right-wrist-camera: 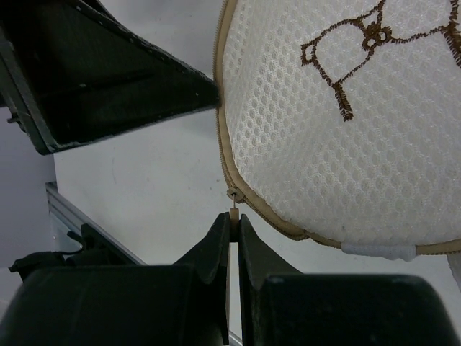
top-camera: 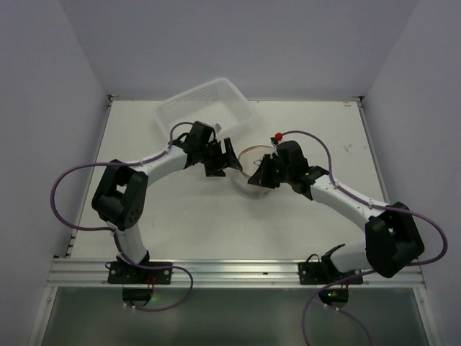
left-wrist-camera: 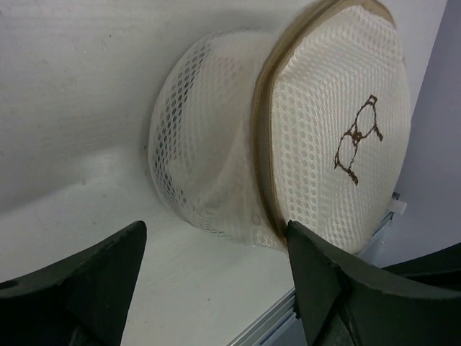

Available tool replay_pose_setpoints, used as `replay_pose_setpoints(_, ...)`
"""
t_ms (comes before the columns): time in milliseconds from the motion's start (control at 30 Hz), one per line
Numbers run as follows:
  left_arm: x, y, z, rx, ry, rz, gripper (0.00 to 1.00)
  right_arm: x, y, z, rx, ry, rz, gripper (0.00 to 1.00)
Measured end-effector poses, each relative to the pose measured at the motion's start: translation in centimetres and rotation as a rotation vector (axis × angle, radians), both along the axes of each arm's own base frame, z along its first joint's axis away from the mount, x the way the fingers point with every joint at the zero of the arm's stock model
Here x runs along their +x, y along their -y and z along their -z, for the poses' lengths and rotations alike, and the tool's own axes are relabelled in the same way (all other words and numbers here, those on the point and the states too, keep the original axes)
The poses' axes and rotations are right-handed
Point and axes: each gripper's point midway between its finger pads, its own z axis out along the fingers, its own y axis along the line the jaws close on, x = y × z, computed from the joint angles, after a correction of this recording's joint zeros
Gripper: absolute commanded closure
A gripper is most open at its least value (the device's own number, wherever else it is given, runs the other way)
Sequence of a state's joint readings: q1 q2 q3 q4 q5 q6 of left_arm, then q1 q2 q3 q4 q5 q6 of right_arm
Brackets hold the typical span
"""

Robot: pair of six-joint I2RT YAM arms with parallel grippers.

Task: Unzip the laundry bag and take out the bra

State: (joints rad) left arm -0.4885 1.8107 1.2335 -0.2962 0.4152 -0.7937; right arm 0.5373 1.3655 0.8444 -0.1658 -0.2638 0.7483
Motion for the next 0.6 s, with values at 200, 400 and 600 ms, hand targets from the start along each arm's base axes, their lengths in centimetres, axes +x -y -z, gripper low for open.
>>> replay_pose_setpoints(200, -1.2, 1.8, 0.1, -0.025, -0.010, 0.013, 0.44, -0.1, -0.6, 0.4, -0.005, -0.010, -0.015, 1.00)
replay_pose_setpoints(400, -1.1, 2.8, -0.5, -0.058, 0.001, 0.005, 0.85, -0.3, -0.6, 0.4, -0.009, -0.007, -0.023, 1.00)
replay_pose_setpoints(600, -1.2, 2.9, -0.1, -0.069, -0.001, -0.003, 1.00, -0.7, 0.0, 0.4, -0.029, 0.002, -0.018, 1.00)
